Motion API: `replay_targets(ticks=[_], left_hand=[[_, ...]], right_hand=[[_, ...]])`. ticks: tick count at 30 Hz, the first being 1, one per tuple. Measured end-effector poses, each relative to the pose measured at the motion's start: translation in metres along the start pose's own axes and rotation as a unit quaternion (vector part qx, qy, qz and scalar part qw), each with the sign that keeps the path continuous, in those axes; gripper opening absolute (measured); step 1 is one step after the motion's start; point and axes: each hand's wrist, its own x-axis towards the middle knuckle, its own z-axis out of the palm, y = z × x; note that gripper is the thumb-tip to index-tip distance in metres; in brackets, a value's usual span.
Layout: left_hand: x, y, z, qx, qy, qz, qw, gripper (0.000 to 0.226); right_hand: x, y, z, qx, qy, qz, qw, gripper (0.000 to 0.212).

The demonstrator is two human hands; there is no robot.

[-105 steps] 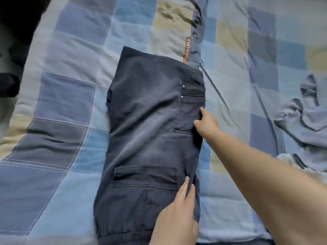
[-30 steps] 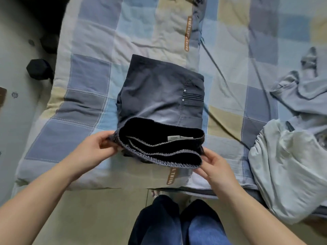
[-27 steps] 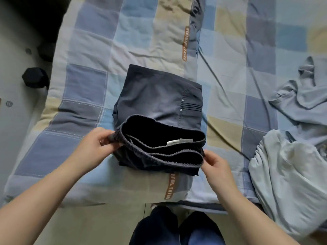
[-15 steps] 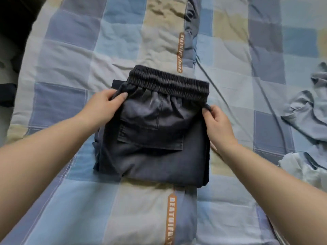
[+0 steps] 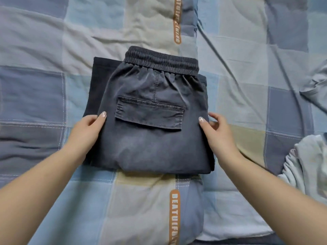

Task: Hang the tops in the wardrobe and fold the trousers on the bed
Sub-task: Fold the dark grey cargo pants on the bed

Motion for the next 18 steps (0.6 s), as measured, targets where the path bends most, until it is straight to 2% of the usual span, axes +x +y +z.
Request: replay_targets(ticks=[2,5,11,15,17,18], left_hand=[[-0.029,-0.019,-0.003,0.027,0.003,0.005,1.0,0.03],[-0.061,-0.036,-0.002,0.05,0.023,0.019,0.998,0.021],[-0.057,-0.048,-0.006,0.05,0.091,0.016,0.994,0.028],[-0.064,-0.064,-0.008,0.101,0.069,-0.008,0.992,0.023],[-0.067,-0.064,-0.007,0.119,0.095,0.013,0.988,0.013],[-0.067,-0.06,-0.006,0.133,0.127,0.051,0.982,0.015]], right_hand=[[-0.038,0.021,-0.009,0.02,0.018,0.011,1.0,0.023],[-0.075,0.054,-0.015,-0.018,0.011,0.034,0.999,0.009],[-0.066,0.062,-0.011,-0.072,0.02,0.014,0.997,0.015],[-0.074,0.073,-0.015,-0.088,-0.01,0.062,0.994,0.005],[-0.072,0.064,-0.014,-0.117,0.016,0.028,0.993,0.013],[-0.069,0.053,-0.013,-0.145,0.037,-0.031,0.988,0.022]])
